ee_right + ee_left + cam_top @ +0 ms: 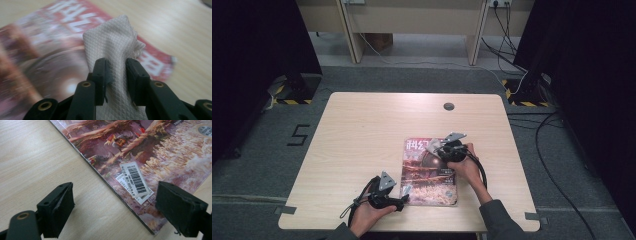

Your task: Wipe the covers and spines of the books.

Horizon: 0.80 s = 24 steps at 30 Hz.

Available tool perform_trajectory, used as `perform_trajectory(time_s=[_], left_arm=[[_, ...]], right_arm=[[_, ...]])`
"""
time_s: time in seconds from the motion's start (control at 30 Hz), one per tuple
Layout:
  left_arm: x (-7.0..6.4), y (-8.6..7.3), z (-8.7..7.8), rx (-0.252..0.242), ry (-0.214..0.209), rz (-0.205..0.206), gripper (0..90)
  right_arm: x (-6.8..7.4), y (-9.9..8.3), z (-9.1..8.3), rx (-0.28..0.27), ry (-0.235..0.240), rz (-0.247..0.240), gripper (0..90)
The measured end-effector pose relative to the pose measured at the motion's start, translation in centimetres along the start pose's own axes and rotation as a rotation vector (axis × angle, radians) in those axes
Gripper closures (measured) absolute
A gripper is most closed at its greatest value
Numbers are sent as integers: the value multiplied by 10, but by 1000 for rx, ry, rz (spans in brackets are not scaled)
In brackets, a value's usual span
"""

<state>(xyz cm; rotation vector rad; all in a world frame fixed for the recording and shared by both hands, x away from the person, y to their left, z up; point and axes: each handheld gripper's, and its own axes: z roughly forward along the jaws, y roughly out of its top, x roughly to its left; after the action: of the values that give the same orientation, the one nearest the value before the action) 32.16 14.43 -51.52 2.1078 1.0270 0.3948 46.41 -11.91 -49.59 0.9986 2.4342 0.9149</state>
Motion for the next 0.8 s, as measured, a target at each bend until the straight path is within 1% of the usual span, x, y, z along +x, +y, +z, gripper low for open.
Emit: perform_trajectory(time_s=[0.03,0.07,0.1,0.13,0.17,0.2,0.23,0.27,0.3,0.33,0.37,0.4,0.47,0.57,0.63,0.67,0.73,0.77,0.8], left_arm=[[0,0,0,1,0,0,145],[0,0,0,2,0,-1,145],[0,0,0,1,-1,-3,144],[0,0,0,-1,0,-7,144],[0,0,0,0,1,-4,145],[0,0,0,-1,3,-3,145],[0,-1,0,-3,2,-2,145],[-1,-1,0,-4,3,-3,146],[0,-1,0,-3,2,-2,146],[0,-1,0,-2,2,-4,145],[0,-1,0,-2,-1,-7,146],[0,0,0,-3,-1,-6,145],[0,-1,0,-3,-1,-9,144],[0,-1,0,-6,1,-8,145],[-1,-1,0,-5,5,-5,146],[-1,-1,0,-7,4,-5,146],[0,-1,0,-4,1,-7,146],[0,-1,0,-3,0,-8,145],[0,-1,0,-2,-1,-8,145]], right_arm=[[3,1,0,1,12,-19,702],[7,3,1,4,9,-42,699],[8,5,2,8,3,-51,690],[6,6,3,8,1,-42,681],[2,6,5,2,-8,-21,679],[-2,6,7,-7,-27,-8,678],[-10,5,9,-15,-63,26,679],[-15,5,9,-19,-95,42,683],[-24,4,11,-22,-166,52,688],[-31,3,12,-28,-194,84,690],[-36,2,12,-36,-199,107,690],[-42,0,12,-45,-189,138,689],[-45,-1,11,-49,-179,159,688],[-42,1,12,-39,-198,128,705],[-38,3,13,-35,-201,118,710],[-35,3,13,-38,-190,117,710],[-25,7,16,-43,-140,97,710],[-21,9,18,-45,-131,77,710],[-14,13,20,-39,-123,51,710]])
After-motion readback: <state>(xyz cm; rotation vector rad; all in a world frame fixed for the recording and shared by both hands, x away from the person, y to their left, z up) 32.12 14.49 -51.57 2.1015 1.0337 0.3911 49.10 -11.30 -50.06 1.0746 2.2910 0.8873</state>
